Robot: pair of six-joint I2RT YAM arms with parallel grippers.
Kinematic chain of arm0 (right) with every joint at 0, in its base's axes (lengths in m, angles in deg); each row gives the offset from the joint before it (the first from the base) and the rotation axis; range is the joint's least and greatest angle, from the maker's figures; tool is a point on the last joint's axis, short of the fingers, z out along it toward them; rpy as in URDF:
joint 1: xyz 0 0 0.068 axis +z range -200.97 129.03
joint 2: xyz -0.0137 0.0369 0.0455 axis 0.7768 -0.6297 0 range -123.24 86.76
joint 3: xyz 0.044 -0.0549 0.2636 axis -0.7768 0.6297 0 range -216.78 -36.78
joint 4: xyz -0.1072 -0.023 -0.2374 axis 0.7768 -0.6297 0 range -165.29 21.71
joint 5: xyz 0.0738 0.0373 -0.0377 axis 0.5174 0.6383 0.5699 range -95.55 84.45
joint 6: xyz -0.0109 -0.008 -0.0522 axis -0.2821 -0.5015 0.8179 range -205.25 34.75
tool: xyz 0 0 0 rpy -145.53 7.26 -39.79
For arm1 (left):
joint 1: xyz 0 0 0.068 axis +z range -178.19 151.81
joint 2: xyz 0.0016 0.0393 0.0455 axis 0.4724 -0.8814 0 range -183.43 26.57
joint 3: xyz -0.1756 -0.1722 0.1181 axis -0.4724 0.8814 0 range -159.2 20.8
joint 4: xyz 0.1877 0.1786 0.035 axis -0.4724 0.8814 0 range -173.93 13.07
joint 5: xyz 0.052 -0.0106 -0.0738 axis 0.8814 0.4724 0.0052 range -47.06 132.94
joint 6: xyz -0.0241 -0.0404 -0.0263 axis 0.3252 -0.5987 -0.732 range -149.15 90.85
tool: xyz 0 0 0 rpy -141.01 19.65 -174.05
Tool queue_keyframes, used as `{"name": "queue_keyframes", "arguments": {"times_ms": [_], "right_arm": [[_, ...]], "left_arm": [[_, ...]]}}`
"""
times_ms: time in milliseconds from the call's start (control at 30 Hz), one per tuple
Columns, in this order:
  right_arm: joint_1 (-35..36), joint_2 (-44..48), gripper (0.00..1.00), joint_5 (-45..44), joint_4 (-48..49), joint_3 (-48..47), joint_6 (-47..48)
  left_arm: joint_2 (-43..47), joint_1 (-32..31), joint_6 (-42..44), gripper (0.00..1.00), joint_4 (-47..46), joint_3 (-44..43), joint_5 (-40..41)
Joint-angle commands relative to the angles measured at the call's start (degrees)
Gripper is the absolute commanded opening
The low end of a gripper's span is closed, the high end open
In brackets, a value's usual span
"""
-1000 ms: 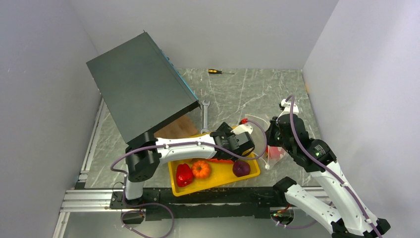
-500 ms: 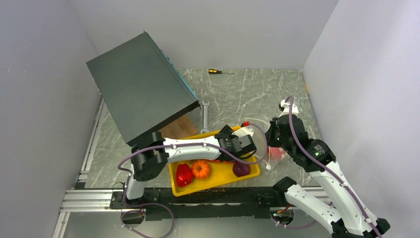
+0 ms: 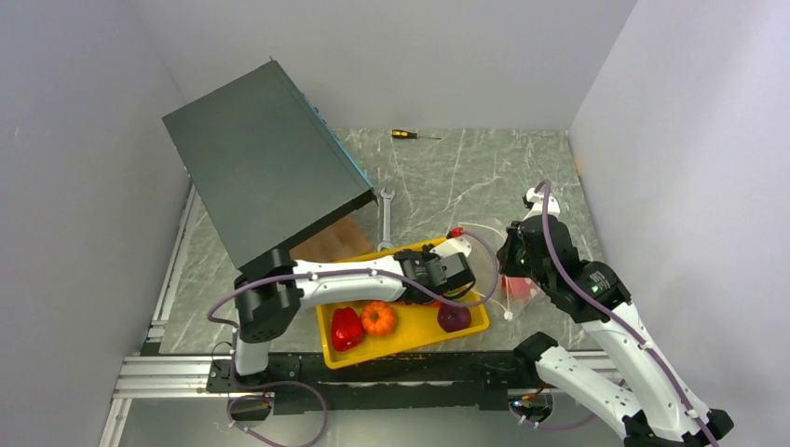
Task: Place the food in the zip-top bag and seal the zipper
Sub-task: Pick up the fake vegetable from the bin, then place the fake vegetable in the zipper food storage bag.
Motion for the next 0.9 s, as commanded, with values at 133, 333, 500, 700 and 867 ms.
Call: {"name": "queue_keyframes", "arguments": {"times_ms": [133,333,500,700,867], "right_arm": [[0.22,-0.34,0.00,0.66,2.33,-0.34,0.48],[0.23,-0.42,0.00,0.89,2.49,-0.51,0.38],[0.22,-0.26,0.00,1.98,2.90,-0.49,0.61],[0.21,1.29,0.00,4.13,4.49,-0.25,-0.03],[0.22,1.63,0.00,6.46,6.03,-0.40,-1.90]], "left_arm": [[15.60,-0.20,0.23,0.00,0.23,1.80,-7.77],[26.47,1.36,-2.04,0.00,-6.13,4.24,-24.11],[34.42,7.32,-15.27,0.00,-24.38,12.64,-43.37],[31.12,11.12,-32.43,0.00,-35.11,15.74,-53.79],[28.19,12.52,-43.44,0.00,-45.21,19.52,-56.10]]}}
